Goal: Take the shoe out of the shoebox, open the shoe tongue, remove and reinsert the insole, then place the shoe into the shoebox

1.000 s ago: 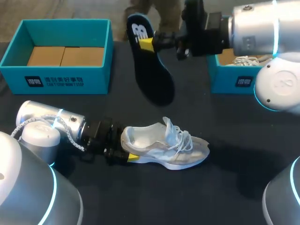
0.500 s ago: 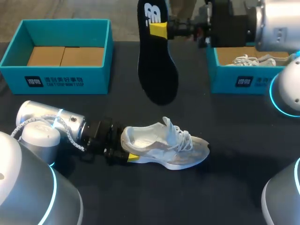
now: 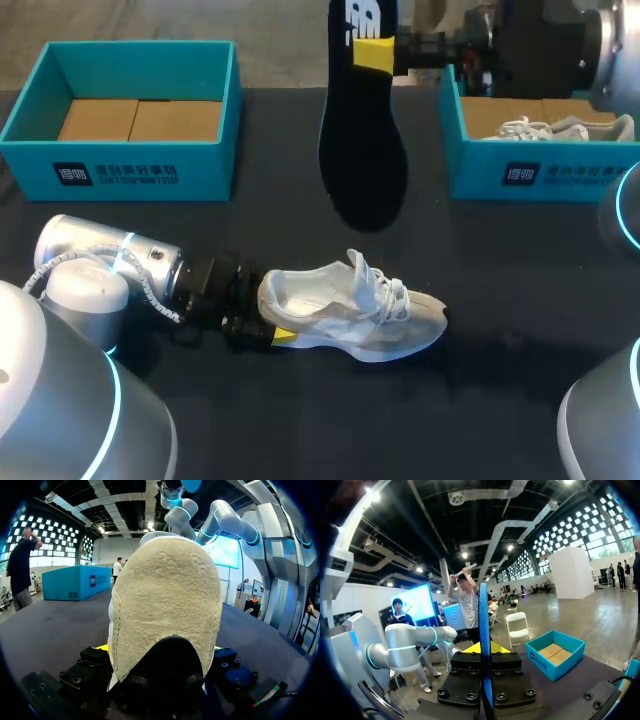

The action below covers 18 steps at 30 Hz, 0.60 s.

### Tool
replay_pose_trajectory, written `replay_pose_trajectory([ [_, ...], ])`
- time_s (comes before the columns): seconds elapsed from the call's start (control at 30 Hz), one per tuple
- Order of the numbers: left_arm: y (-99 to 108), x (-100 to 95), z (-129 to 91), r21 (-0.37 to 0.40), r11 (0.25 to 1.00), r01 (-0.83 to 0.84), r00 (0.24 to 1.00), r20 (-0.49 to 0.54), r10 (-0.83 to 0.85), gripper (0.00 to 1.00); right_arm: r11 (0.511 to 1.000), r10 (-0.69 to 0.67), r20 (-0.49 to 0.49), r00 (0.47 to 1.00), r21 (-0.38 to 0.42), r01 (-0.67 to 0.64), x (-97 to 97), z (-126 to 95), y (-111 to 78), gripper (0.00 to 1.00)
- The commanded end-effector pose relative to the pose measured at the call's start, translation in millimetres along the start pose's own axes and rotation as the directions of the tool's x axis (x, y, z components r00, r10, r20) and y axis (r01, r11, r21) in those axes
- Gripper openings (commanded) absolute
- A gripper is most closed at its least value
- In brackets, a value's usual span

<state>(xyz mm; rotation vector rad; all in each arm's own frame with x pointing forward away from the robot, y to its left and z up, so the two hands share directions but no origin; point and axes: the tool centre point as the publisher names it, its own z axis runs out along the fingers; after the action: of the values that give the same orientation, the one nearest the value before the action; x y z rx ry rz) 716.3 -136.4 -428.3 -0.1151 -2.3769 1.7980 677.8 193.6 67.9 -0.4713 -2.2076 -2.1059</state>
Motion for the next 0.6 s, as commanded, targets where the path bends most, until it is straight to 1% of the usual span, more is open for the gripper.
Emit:
replay_pose_trajectory([
  [0.03,2,-0.2,1,0.0,1.0,0.0,1.0,0.002,0.0,0.0,1.0,0.0,0.001,1.0,-0.002,0.0,-0.2,2,-0.9,0.0],
  [0.1,2,-0.2,1,0.0,1.0,0.0,1.0,0.002,0.0,0.0,1.0,0.0,0.001,1.0,-0.002,0.0,-0.2,2,-0.9,0.0],
  [0.17,2,-0.2,1,0.0,1.0,0.0,1.0,0.002,0.0,0.0,1.0,-0.002,-0.012,1.0,0.03,0.003,7.3,2,18.7,0.0],
  [0.27,2,-0.2,1,0.0,1.0,0.0,1.0,0.002,0.0,0.0,0.999,-0.016,-0.033,0.999,0.05,0.017,28.1,-2,43.8,0.0],
  [0.33,2,-0.2,1,0.0,1.0,0.0,1.0,0.002,0.0,0.0,0.998,-0.022,-0.043,0.999,0.05,0.024,43.9,-6,57.1,0.0],
  [0.37,2,-0.2,1,0.0,1.0,0.0,1.0,0.002,0.0,0.0,0.998,-0.021,-0.041,0.999,0.058,0.023,50.4,-7,61.3,0.0],
  [0.43,2,-0.2,1,0.0,1.0,0.0,1.0,0.002,0.0,0.0,0.998,-0.023,-0.035,0.999,0.064,0.025,52.2,-8,62.5,0.0],
  [0.47,2,-0.2,1,0.0,1.0,0.0,1.0,0.002,0.0,0.0,0.997,-0.02,-0.024,1.0,0.069,0.021,67.2,-14,70.2,0.0],
  [0.6,2,-0.2,1,0.0,1.0,0.0,1.0,0.002,0.0,0.0,0.997,0.021,-0.019,1.0,0.075,-0.02,85.9,-19,76.0,0.0],
])
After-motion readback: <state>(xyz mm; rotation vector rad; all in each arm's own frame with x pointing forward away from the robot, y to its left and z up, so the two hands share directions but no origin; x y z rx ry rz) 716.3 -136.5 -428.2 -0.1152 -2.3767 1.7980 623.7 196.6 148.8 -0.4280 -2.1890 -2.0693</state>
